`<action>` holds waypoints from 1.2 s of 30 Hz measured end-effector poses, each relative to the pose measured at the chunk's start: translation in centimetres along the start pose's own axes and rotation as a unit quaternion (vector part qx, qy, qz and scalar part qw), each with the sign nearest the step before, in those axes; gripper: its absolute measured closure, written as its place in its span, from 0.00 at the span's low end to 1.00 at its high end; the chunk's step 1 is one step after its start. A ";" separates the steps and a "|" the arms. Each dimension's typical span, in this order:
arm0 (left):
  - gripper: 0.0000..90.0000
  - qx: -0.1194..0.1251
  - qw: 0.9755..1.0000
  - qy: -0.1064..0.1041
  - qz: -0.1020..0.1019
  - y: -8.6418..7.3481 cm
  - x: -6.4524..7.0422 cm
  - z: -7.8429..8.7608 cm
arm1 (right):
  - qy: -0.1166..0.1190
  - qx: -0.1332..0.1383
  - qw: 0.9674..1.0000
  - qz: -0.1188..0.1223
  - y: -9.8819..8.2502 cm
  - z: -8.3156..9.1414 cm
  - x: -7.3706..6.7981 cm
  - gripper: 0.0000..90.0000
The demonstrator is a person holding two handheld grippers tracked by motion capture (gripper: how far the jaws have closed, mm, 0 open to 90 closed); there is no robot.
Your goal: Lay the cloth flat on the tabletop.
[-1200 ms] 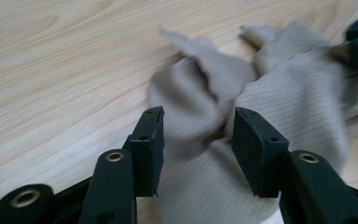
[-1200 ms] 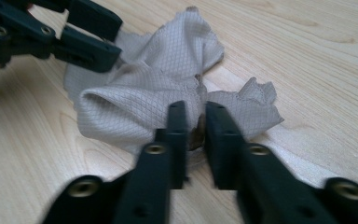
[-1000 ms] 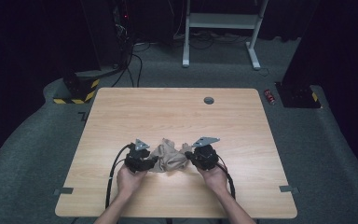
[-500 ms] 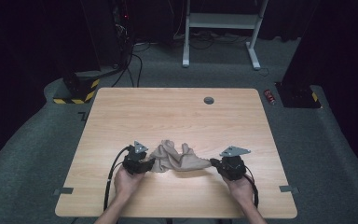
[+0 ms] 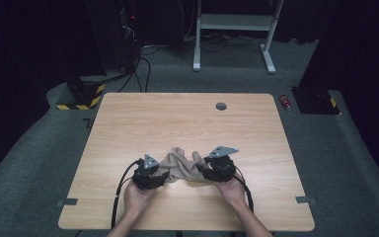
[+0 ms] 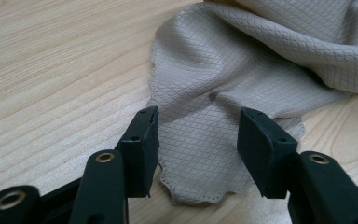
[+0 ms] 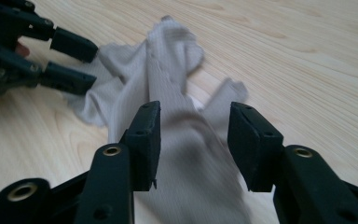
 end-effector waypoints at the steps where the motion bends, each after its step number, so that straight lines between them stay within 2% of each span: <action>1: 0.54 0.005 1.000 -0.001 0.003 -0.1 0.1 0.0 | 0.003 -0.002 1.000 0.001 0.3 -0.7 -0.2 0.59; 3: 0.51 0.025 1.000 0.002 -0.001 -0.4 0.2 0.0 | 0.008 -0.009 1.000 0.003 0.8 -1.9 -0.5 0.59; 4: 0.50 0.030 1.000 0.008 -0.003 -0.5 0.4 -0.1 | 0.010 -0.015 1.000 0.006 1.0 -2.6 -0.6 0.62; 5: 0.48 0.027 0.999 0.014 -0.012 -0.5 0.5 -0.1 | 0.016 -0.024 1.000 0.007 1.1 -3.2 -0.7 0.70; 6: 0.47 0.027 0.999 0.014 -0.012 -0.5 0.5 -0.1 | 0.016 -0.024 1.000 0.007 1.1 -3.2 -0.7 0.70; 7: 0.47 0.026 0.999 0.014 -0.011 -0.5 0.6 -0.1 | 0.016 -0.044 0.999 0.028 1.2 -4.4 -0.9 0.92; 8: 0.47 0.028 1.000 0.012 -0.009 -0.5 0.5 -0.1 | 0.010 -0.048 0.998 0.039 1.2 -4.6 -0.9 0.98; 9: 0.47 0.028 1.000 0.011 -0.008 -0.5 0.5 -0.1 | 0.006 -0.047 0.998 0.048 1.3 -4.7 -0.8 0.99; 12: 0.47 0.026 0.999 0.017 -0.015 -0.5 0.6 -0.1 | 0.000 -0.028 0.999 0.027 1.6 -3.6 0.1 1.00; 15: 0.47 0.026 0.999 0.015 -0.013 -0.5 0.6 -0.1 | -0.024 -0.002 1.000 0.004 1.5 -0.8 2.2 1.00; 16: 0.47 0.026 0.999 0.015 -0.013 -0.5 0.6 -0.1 | -0.024 -0.002 1.000 0.004 1.5 -0.8 2.2 1.00; 17: 0.47 0.028 1.000 0.012 -0.007 -0.5 0.5 -0.1 | -0.043 0.001 0.999 -0.006 1.0 0.9 3.6 1.00; 19: 0.47 0.029 1.000 0.009 -0.002 -0.6 0.4 0.0 | -0.049 -0.001 0.999 -0.010 0.7 1.4 4.2 1.00; 20: 0.46 0.030 1.000 0.006 0.004 -0.6 0.4 0.0 | -0.060 -0.009 0.998 -0.021 -0.4 2.5 5.5 1.00; 21: 0.45 0.033 0.999 -0.002 0.013 -0.6 0.4 0.1 | -0.059 -0.018 0.998 -0.031 -1.0 2.6 5.8 0.99; 23: 0.45 0.035 0.999 -0.006 0.020 -0.6 0.3 0.1 | -0.058 -0.034 0.997 -0.034 -1.9 2.5 6.2 0.97; 25: 0.46 0.038 0.999 -0.009 0.031 -0.6 0.2 0.2 | -0.059 -0.043 0.997 -0.035 -2.2 2.1 6.3 0.88; 29: 0.49 0.030 0.999 -0.002 0.030 -0.3 0.0 0.2 | -0.054 -0.025 0.997 -0.043 -1.0 1.5 5.8 0.72; 31: 0.50 0.036 0.999 0.001 0.031 0.3 -0.3 0.5 | -0.050 -0.030 0.997 -0.045 -0.3 0.8 5.5 0.67; 34: 0.51 0.043 0.999 -0.007 0.027 1.1 -0.5 1.0 | -0.053 -0.053 0.996 -0.057 -0.1 -0.5 5.5 0.70; 35: 0.50 0.046 0.999 -0.010 0.026 1.4 -0.5 1.3 | -0.051 -0.069 0.994 -0.065 -0.3 -1.0 5.5 0.76; 36: 0.50 0.047 0.998 -0.017 0.028 1.8 -0.5 1.4 | -0.052 -0.082 0.993 -0.062 -0.6 -1.4 5.5 0.82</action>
Point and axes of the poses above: each handheld gripper's, and its own axes: z roughly backward along the jaws, y roughly out of its top, x roughly to its right, the point moved 6 cm from there along -z, roughly forward along the jaws, and after that the axes turned 4 degrees about -z, right-handed, at the moved point
